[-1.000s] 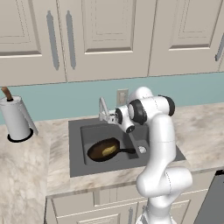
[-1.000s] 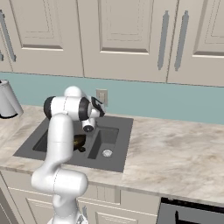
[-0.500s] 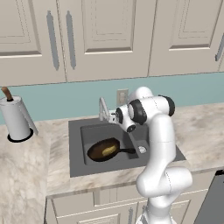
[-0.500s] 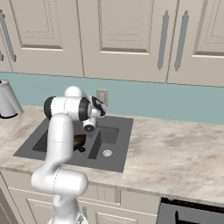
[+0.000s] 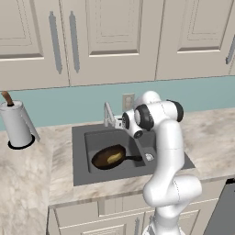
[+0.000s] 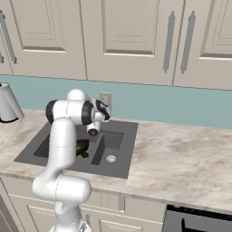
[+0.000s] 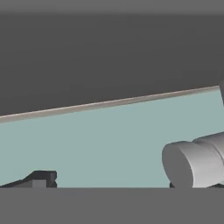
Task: Pick the pan and sponge and place them into the sink. Then turn on the water.
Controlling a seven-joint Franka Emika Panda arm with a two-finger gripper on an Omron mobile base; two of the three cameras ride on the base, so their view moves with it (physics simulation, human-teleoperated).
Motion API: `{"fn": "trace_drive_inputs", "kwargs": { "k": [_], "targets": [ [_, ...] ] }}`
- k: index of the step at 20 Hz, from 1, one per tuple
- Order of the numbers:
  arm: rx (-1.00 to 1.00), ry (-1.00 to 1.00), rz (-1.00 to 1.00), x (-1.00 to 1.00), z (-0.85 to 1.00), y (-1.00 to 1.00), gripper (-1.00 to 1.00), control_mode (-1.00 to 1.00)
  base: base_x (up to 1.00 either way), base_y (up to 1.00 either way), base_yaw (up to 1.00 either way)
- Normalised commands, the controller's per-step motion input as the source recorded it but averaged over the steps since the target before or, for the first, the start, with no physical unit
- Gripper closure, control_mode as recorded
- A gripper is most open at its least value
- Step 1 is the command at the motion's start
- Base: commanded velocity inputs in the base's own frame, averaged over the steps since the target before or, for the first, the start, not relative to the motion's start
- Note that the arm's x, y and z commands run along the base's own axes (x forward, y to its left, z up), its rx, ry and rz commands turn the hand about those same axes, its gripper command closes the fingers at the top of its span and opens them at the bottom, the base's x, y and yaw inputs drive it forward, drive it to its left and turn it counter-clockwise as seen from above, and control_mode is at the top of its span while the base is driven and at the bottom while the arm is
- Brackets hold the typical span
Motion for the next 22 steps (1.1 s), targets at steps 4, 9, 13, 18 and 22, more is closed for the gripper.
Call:
{"fn": "trace_drive_inputs", "kwargs": {
  "k": [4, 9, 13, 18, 22],
  "targets": [
    [0.01, 0.00, -0.16, 0.21, -0.32, -0.25, -1.00, -1.00, 0.00, 0.00, 0.00],
    [0.04, 0.00, -0.16, 0.14, -0.27, -0.35, -1.00, -1.00, 0.00, 0.00, 0.00],
    [0.07, 0.00, -0.16, 0.14, -0.39, -0.51, -1.00, -1.00, 0.00, 0.00, 0.00],
    [0.06, 0.00, -0.16, 0.14, -0.49, -0.47, -1.00, -1.00, 0.00, 0.00, 0.00],
    [0.05, 0.00, -0.16, 0.09, -0.56, -0.49, -1.00, -1.00, 0.00, 0.00, 0.00]
  ]
}}
